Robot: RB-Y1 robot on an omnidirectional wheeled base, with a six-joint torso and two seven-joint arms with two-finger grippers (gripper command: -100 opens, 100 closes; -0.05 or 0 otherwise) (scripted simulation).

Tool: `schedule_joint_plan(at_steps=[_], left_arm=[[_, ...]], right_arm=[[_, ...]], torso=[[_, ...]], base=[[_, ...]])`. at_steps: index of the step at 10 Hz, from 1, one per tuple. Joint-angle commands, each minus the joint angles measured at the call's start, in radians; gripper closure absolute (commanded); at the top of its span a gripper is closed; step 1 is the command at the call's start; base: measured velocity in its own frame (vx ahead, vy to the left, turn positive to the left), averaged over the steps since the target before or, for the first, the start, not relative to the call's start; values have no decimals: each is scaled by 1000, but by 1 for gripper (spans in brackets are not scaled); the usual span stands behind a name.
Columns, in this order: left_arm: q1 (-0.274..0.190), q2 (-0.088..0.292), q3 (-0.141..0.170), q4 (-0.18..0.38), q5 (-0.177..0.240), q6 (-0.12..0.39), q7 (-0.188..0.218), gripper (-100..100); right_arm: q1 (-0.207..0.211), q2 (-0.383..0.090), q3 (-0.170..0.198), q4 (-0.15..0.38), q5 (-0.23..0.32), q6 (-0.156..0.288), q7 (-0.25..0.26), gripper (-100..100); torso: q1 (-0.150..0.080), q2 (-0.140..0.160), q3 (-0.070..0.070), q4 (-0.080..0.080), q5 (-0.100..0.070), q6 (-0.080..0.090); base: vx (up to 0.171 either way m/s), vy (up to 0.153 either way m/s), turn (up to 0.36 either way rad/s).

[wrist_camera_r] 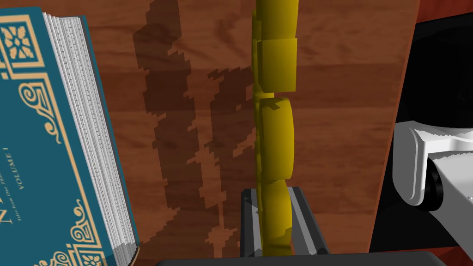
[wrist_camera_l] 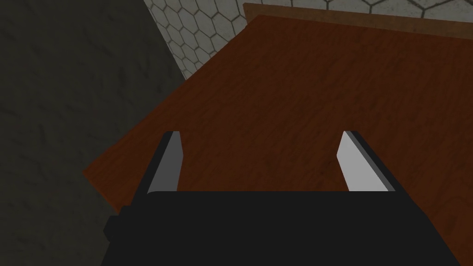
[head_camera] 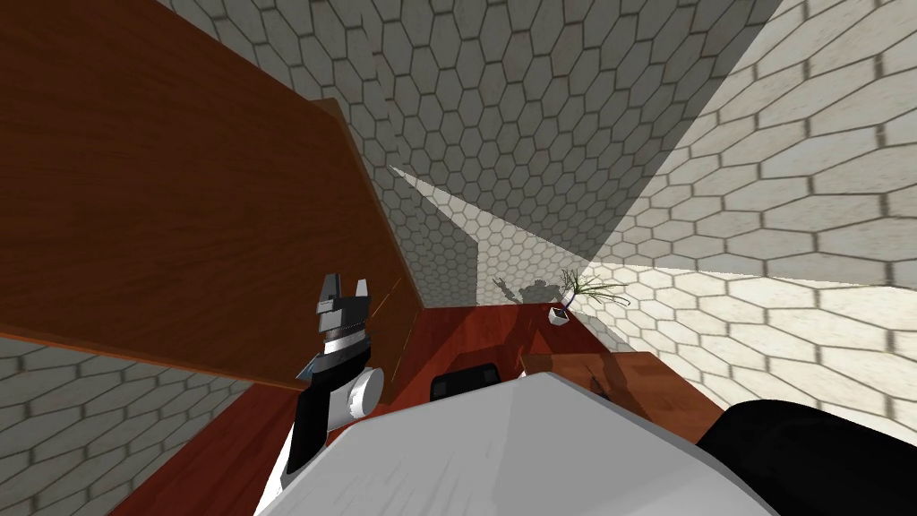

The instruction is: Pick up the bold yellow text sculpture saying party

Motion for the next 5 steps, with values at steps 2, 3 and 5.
schedule_joint_plan(at_steps=[2, 3, 5], left_arm=[[0, 0, 0, 0, 0, 0, 0, 0], [0, 0, 0, 0, 0, 0, 0, 0], [0, 0, 0, 0, 0, 0, 0, 0]], right_arm=[[55, -33, -16, -58, 22, -20, -17, 100], [65, -38, -20, -67, 26, -24, -18, 100], [51, -30, -24, -50, 21, -26, -7, 0]], torso=[[1, -2, -1, 0, 0, 0], [3, -2, -1, 0, 0, 0], [0, 0, 0, 0, 0, 0]], base=[[76, 52, -56], [54, 45, -36], [9, 7, -4]])
